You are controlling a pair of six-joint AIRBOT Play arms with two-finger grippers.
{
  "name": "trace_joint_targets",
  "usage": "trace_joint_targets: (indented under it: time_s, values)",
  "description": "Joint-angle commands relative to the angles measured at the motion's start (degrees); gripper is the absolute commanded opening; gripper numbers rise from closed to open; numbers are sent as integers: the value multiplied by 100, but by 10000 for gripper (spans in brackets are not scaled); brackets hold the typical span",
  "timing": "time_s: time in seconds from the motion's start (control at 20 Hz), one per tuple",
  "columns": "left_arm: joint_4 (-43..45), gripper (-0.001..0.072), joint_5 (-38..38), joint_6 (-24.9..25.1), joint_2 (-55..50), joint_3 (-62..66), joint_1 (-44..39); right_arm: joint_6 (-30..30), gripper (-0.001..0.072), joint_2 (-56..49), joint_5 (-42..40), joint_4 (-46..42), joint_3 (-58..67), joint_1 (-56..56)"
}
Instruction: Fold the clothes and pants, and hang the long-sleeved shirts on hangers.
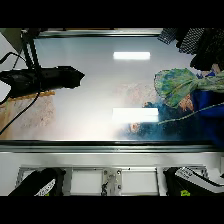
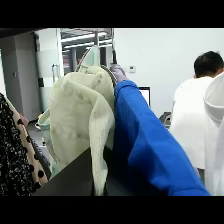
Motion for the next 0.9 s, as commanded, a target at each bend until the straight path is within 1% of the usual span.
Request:
trace_joint_targets:
  time_s: [0.0,0.3,0.45,0.5,0.55,0.6,0.65,0.85]
  values:
    - [-31,8,-2,-28,-2,0,-7,61,6,-157,-35,39,28,87]
    - [-33,9,0,-114,-4,0,-7,63,10,-306,-33,39,24,125]
    - [-33,8,2,-116,-4,0,-7,63,29,-310,7,39,24,125]
    - [-31,8,2,-116,-4,0,-7,63,104,-310,66,42,24,127]
    - [-31,8,2,-116,-4,0,-7,63,321,-310,164,39,24,125]
    - [-33,9,2,-116,-2,0,-7,63,468,-308,238,39,24,127]
    - [-31,8,2,-114,-4,0,-7,63,491,-289,278,39,24,127]
    - [-31,9,7,-114,-4,0,-7,61,491,-52,291,33,24,127]
